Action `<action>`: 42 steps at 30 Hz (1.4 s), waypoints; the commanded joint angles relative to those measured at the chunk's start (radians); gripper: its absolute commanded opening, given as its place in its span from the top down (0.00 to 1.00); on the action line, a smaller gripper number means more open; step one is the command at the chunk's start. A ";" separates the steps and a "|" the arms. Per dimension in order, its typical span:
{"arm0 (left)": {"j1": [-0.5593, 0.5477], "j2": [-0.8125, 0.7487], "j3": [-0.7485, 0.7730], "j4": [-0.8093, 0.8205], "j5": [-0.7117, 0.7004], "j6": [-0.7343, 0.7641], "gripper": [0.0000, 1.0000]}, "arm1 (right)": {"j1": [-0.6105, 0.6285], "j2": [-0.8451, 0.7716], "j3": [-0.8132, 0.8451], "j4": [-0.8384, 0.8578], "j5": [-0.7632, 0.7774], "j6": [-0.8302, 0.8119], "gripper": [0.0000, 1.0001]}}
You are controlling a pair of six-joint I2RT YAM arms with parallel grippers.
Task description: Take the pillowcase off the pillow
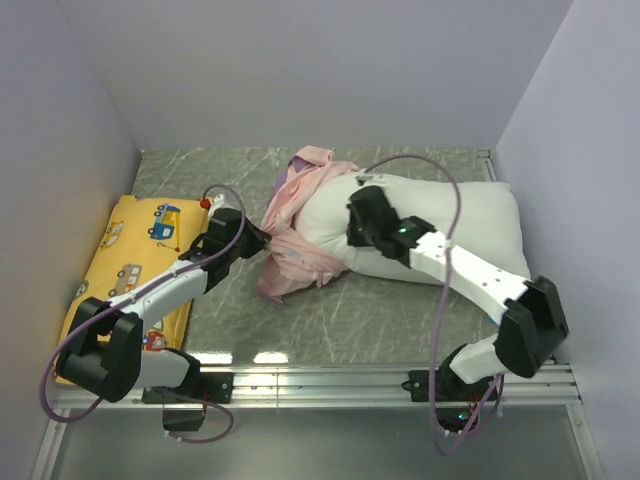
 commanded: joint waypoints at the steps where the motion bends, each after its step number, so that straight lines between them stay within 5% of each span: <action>1: 0.115 -0.031 -0.051 -0.065 -0.065 0.028 1.00 | -0.184 -0.184 -0.049 -0.063 0.058 0.002 1.00; 17: 0.252 -0.051 0.021 -0.105 0.030 0.089 0.99 | -0.272 -0.378 -0.049 -0.050 -0.077 0.047 1.00; 28: 0.387 -0.004 0.033 -0.099 0.110 0.072 0.99 | -0.304 -0.464 0.193 -0.234 0.015 0.015 1.00; 42: 0.327 0.053 0.098 -0.079 0.128 0.072 0.99 | -0.333 -0.559 0.316 -0.270 -0.150 0.002 1.00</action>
